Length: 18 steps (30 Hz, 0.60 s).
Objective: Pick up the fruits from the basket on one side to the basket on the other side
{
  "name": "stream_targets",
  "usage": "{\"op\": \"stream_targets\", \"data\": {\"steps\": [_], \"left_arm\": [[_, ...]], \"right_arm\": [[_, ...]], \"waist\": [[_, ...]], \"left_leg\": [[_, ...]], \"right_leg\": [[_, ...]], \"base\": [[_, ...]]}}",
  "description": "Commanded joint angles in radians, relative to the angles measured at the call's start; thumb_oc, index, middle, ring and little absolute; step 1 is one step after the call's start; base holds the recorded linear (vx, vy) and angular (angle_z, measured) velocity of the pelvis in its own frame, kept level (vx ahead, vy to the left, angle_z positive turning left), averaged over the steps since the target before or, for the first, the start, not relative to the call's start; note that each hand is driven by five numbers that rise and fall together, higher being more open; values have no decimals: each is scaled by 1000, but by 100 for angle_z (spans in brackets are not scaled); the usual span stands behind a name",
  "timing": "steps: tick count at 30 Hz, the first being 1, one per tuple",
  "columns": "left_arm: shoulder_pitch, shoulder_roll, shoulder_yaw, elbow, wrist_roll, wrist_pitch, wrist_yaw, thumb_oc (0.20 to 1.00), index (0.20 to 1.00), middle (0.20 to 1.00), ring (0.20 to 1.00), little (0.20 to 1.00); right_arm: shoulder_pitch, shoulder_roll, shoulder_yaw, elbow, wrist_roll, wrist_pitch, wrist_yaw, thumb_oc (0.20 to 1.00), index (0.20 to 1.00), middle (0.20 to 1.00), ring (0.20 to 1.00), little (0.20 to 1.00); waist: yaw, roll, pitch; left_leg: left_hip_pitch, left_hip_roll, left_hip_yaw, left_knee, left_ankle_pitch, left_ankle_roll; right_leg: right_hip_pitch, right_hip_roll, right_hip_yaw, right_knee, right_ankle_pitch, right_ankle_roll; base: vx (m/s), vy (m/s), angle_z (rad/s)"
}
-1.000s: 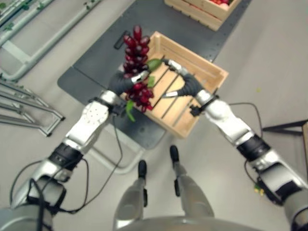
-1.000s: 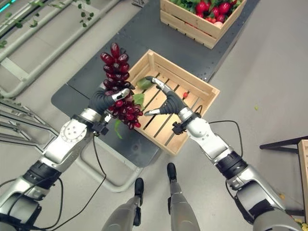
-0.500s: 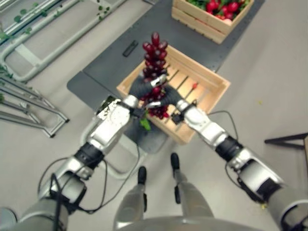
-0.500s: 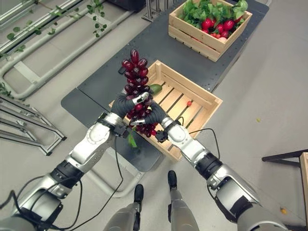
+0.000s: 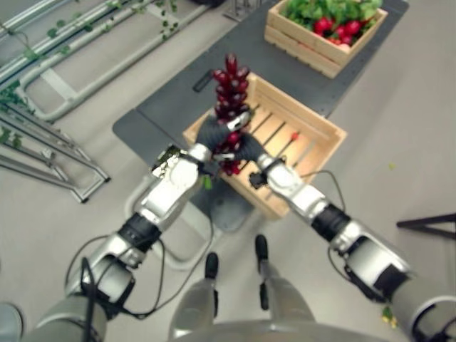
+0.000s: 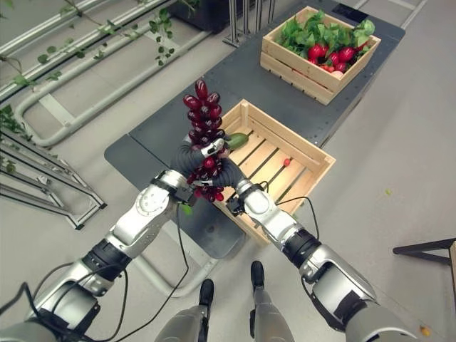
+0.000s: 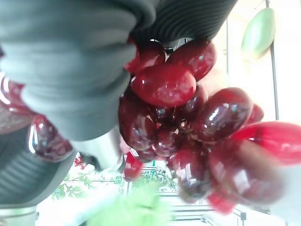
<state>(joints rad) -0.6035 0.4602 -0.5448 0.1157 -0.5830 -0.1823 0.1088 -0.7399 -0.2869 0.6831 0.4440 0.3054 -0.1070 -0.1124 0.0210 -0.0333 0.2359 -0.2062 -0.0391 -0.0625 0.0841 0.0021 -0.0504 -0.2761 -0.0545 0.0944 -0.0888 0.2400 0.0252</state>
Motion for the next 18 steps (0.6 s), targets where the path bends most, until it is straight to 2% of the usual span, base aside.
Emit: {"op": "stream_targets", "data": {"steps": [1, 8, 9, 10, 18], "left_arm": [[-37, -111, -112, -69, -55, -53, -51, 200, 200, 200, 200, 200], [-19, -120, -104, -78, -63, -50, -52, 200, 200, 200, 200, 200], [-14, -122, -100, -78, -64, -52, -50, 448, 448, 448, 448, 448], [-5, -125, -95, -76, -65, -51, -50, 1000, 1000, 1000, 1000, 1000], [93, -131, -1, -109, -74, -70, -40, 1000, 1000, 1000, 1000, 1000]], "right_arm": [[-62, 95, -43, 10, 22, -58, -20, 200, 200, 200, 200, 200], [14, 92, -96, -5, 42, -69, -36, 200, 200, 200, 200, 200], [26, 90, -102, -8, 44, -70, -38, 200, 200, 200, 200, 200], [38, 86, -109, -12, 43, -71, -40, 200, 200, 200, 200, 200], [124, 42, -178, -61, 16, -80, -45, 200, 200, 200, 200, 200]], "waist": [[40, 23, -55], [34, 19, -67], [33, 18, -69], [32, 16, -71], [25, 5, -84]], "left_leg": [[37, -19, -4, -94, -15, 26], [41, -20, -4, -88, -22, 29], [43, -20, -3, -88, -24, 30], [45, -21, -2, -86, -26, 31], [62, -26, 0, -74, -46, 36]], "right_leg": [[44, -22, 27, 98, -194, 120], [51, -25, 23, 99, -198, 121], [52, -25, 22, 101, -199, 121], [54, -25, 22, 102, -200, 122], [67, -25, 17, 114, -212, 120]], "base": [[0, 0, 0], [-1, 2, 0], [0, 0, 0], [0, 0, 0], [19, 4, 1]]}}
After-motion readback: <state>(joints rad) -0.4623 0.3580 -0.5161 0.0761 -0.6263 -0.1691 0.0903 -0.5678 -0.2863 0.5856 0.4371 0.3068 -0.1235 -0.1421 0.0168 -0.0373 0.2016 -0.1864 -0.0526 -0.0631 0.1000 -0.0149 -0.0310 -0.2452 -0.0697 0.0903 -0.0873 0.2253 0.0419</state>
